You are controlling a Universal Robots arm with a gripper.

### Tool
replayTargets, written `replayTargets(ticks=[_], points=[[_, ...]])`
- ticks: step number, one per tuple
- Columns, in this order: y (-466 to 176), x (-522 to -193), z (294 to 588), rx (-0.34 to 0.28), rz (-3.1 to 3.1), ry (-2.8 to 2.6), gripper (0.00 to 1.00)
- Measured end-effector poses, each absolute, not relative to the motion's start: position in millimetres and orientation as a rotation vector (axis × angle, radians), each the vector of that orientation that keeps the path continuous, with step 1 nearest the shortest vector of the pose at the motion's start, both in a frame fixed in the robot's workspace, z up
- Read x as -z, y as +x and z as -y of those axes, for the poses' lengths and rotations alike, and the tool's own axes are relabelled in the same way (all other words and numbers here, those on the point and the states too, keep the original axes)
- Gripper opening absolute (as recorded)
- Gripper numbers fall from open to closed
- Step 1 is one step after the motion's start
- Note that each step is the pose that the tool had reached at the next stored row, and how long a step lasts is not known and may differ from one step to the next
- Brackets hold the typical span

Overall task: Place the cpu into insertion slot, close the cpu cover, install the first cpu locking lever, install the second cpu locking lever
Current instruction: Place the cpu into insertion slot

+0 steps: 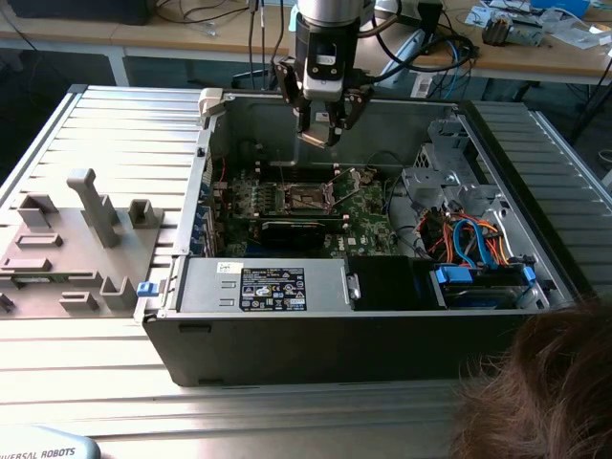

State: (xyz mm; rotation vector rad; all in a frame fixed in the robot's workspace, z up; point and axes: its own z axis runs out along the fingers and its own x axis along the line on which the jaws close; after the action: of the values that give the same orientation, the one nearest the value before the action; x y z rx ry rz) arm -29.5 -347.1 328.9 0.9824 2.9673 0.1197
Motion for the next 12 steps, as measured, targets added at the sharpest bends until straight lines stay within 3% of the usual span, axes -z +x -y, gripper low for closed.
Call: replayTargets(ticks=[12], points=[[-29.5, -328.5, 347.1, -0.12, -2.964, 0.992, 0.54]])
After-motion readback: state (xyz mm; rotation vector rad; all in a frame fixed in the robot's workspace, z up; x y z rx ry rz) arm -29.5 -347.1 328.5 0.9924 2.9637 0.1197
